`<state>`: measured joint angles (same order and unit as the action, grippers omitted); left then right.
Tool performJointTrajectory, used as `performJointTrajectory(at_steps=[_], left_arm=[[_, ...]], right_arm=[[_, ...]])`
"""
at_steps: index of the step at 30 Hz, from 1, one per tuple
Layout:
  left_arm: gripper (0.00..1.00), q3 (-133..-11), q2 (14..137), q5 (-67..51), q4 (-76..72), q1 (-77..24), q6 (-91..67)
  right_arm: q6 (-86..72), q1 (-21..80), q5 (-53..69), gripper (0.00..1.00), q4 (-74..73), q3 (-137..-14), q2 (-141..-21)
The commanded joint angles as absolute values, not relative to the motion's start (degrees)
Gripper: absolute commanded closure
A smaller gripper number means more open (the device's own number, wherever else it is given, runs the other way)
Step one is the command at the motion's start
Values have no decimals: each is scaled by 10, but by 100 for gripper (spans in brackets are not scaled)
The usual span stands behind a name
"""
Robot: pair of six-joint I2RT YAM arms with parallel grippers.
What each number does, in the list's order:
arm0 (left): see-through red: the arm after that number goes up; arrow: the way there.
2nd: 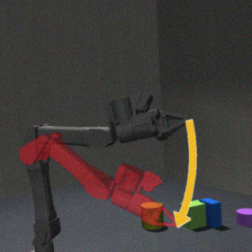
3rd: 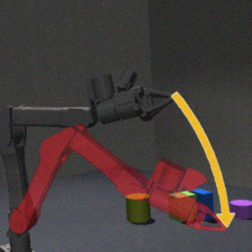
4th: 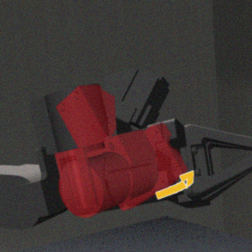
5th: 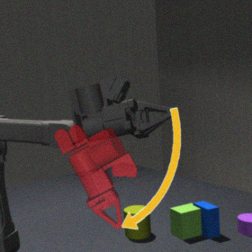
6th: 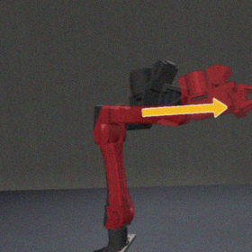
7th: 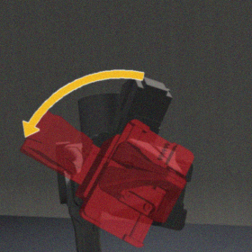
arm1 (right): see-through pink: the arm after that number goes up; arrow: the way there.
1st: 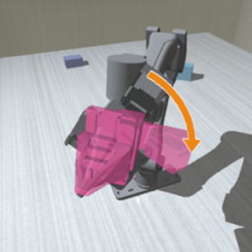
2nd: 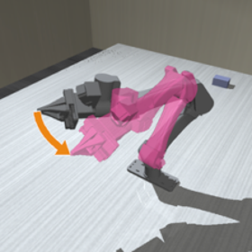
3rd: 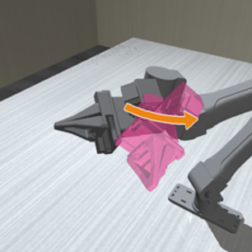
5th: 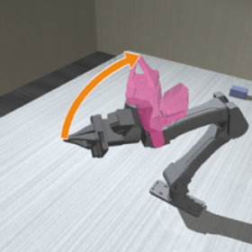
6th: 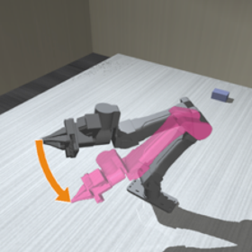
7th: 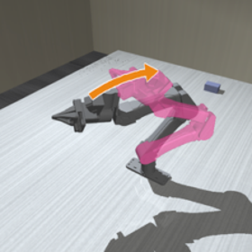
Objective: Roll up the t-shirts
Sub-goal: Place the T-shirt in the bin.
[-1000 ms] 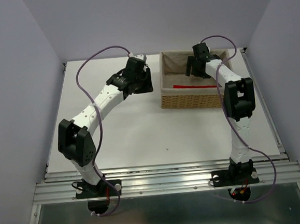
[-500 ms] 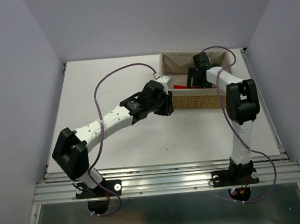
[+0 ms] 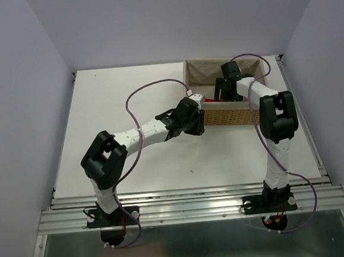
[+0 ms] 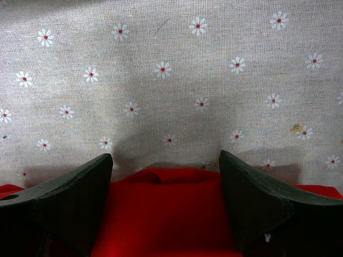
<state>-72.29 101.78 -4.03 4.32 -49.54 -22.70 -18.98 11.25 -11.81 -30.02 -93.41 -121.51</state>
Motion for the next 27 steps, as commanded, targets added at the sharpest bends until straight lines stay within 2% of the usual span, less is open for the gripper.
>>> performJointTrajectory(at_steps=[1, 20, 27], left_arm=[[59, -751, 1027, -35, 7, -498, -212], [56, -778, 1064, -33, 8, -499, -211], [55, -778, 1055, -35, 11, -499, -210]], right_arm=[[-188, 120, -113, 14, -314, -937, -1209], [-171, 141, -77, 14, -333, -867, -1136], [-180, 141, -110, 10, -337, -887, -1109]])
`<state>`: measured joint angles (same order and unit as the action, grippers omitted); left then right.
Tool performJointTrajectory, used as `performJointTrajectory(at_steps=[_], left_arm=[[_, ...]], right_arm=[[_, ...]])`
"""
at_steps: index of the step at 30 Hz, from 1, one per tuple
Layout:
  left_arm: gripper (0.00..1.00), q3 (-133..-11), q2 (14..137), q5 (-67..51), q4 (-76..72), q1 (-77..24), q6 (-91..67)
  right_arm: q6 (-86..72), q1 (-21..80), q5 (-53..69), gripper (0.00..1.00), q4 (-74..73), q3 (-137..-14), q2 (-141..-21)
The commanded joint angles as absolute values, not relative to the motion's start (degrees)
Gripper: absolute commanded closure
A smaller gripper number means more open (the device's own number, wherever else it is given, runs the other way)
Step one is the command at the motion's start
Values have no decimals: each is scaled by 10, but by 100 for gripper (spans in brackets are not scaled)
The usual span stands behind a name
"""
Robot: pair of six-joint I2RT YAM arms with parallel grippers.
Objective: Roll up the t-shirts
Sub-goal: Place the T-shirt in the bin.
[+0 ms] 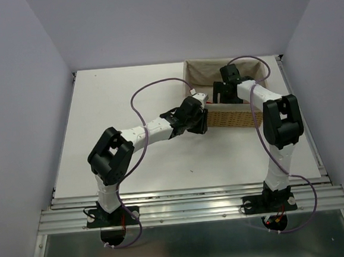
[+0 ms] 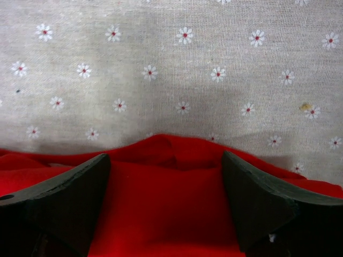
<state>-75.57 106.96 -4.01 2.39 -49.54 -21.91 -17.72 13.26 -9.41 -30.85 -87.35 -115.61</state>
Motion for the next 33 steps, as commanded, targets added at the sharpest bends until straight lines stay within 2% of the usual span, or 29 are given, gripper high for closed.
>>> performJointTrajectory(at_steps=[1, 6, 15, 22, 33], left_arm=[[55, -779, 1047, -33, 16, -499, -209], [53, -785, 1010, -22, 33, -499, -209], [49, -831, 934, 37, 99, -498, -190], [48, -822, 836, 84, 127, -495, -166], [46, -749, 670, 123, 160, -456, -194]], right_arm=[[-185, 141, -117, 9, -337, -894, -1105], [-204, 141, -188, 0, -342, -932, -1069], [-230, 141, -291, 0, -354, -975, -984], [-228, 141, -375, 0, -326, -892, -842], [-255, 141, -381, 0, -425, -777, -651]])
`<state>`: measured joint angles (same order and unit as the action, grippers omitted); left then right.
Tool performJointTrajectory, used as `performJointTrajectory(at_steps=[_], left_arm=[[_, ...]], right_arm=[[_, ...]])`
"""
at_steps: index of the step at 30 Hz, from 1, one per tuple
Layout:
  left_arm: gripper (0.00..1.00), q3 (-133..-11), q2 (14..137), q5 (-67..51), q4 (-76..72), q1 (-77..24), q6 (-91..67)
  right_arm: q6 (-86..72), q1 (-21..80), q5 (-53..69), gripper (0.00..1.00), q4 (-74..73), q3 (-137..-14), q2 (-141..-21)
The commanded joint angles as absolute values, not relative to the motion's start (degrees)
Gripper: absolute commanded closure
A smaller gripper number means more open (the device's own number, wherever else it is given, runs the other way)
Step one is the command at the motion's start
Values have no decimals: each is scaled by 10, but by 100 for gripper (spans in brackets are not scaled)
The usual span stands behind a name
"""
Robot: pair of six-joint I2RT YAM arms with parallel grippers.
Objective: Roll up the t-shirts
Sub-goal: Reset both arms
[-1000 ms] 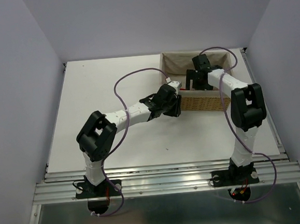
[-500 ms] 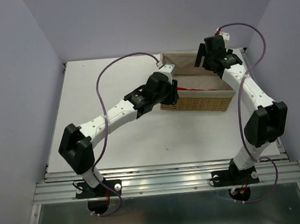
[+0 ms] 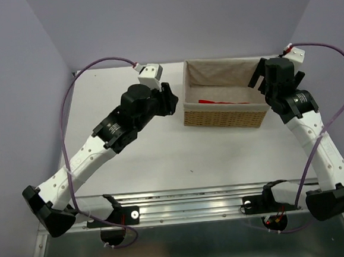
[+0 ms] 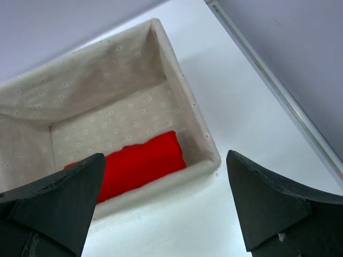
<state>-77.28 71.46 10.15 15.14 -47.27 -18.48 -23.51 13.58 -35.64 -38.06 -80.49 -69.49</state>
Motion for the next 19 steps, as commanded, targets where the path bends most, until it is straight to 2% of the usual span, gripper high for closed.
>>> performJointTrajectory(at_steps=[1, 9, 19], left_arm=[[47, -745, 662, 127, 163, -453, -197], [45, -737, 607, 158, 190, -438, -212], [45, -717, 583, 157, 192, -435, -228]], right_arm=[[-260, 141, -378, 0, -431, -770, -640], [-299, 141, -370, 0, -470, -673, -550], [-325, 141, -388, 0, -494, -621, -486]])
